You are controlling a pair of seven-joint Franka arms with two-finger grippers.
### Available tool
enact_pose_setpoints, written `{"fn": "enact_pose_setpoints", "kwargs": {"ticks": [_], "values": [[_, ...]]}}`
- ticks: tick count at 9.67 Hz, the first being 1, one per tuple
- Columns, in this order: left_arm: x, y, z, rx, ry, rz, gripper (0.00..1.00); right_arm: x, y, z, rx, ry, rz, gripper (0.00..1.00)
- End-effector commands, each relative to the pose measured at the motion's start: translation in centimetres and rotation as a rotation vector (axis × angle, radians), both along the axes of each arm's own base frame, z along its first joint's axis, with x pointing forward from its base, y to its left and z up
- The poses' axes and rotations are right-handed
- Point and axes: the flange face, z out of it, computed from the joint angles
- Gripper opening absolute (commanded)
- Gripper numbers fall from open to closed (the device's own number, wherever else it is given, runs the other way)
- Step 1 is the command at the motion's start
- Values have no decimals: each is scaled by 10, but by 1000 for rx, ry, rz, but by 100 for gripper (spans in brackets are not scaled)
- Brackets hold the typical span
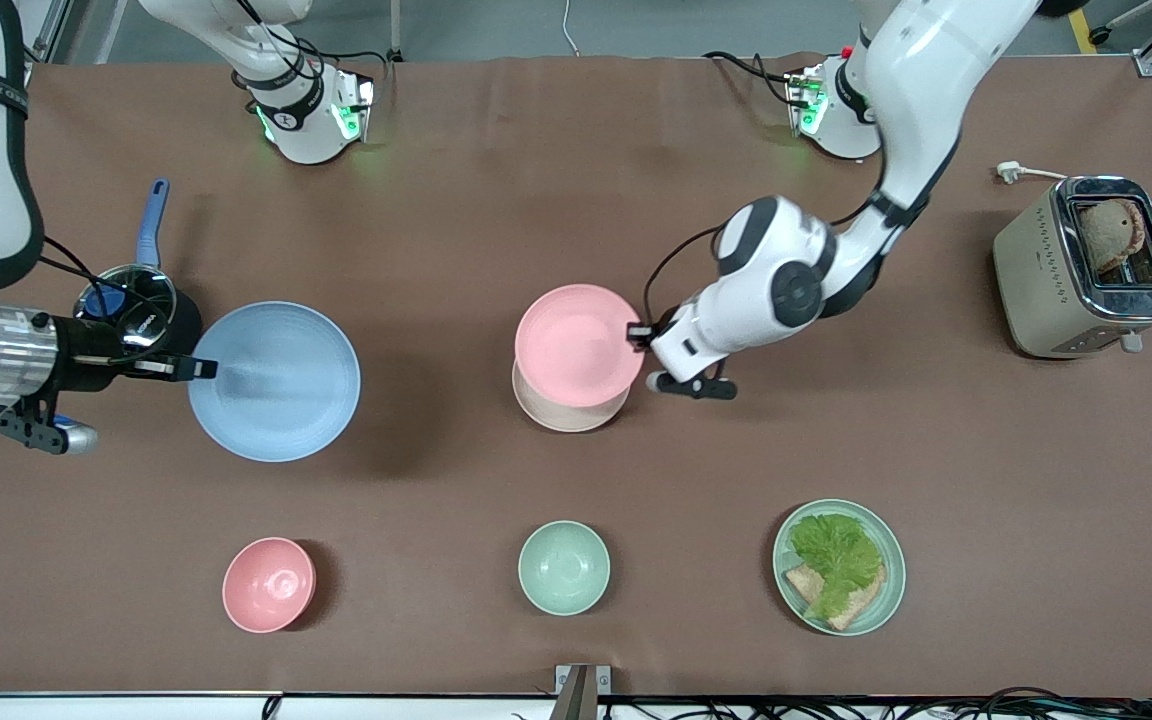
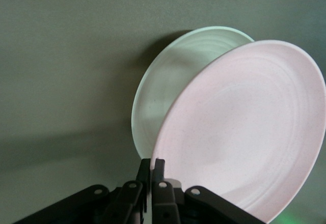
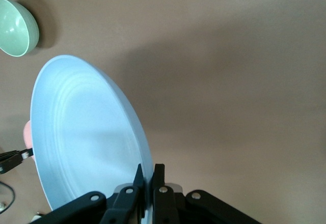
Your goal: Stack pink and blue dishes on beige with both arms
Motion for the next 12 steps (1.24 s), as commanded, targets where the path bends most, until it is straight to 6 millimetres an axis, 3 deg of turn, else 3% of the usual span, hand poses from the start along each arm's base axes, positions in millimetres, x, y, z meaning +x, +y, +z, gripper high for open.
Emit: {"fn": "enact_pose_setpoints", "kwargs": {"ticks": [1,2,3,4,5,6,7,8,9,10,11,12], "values": [[11,-18,-29,36,8,16,4,-11,31,1,-17,6,-30,1],[13,-21,-36,62,3,24,9,-12,47,-8,-14,3,-26,1],[9,-26,-38,77,-3,19,25,-14,65,-16,-15,1,-36,1],[11,-24,-37,78,-4,20,85,-20,87,-22,-14,-10,-35,1],[15,-20,-31,75,-13,29,100,-26,108,-34,-11,-11,-29,1],[18,-16,-21,79,-19,30,100,-35,133,-48,-8,-9,-15,1],[17,-12,4,94,-32,9,100,-46,160,-66,-9,-4,-22,1],[26,10,35,134,-3,6,100,-58,187,-78,-9,1,-37,1],[28,27,81,149,1,7,100,-69,210,-88,0,-10,-26,1],[33,49,135,178,-43,41,100,-84,229,-107,0,-25,-13,1],[50,100,170,234,-65,109,100,-99,251,-120,7,-63,0,1],[52,133,196,282,-58,130,100,-113,279,-130,22,-115,0,2]]}}
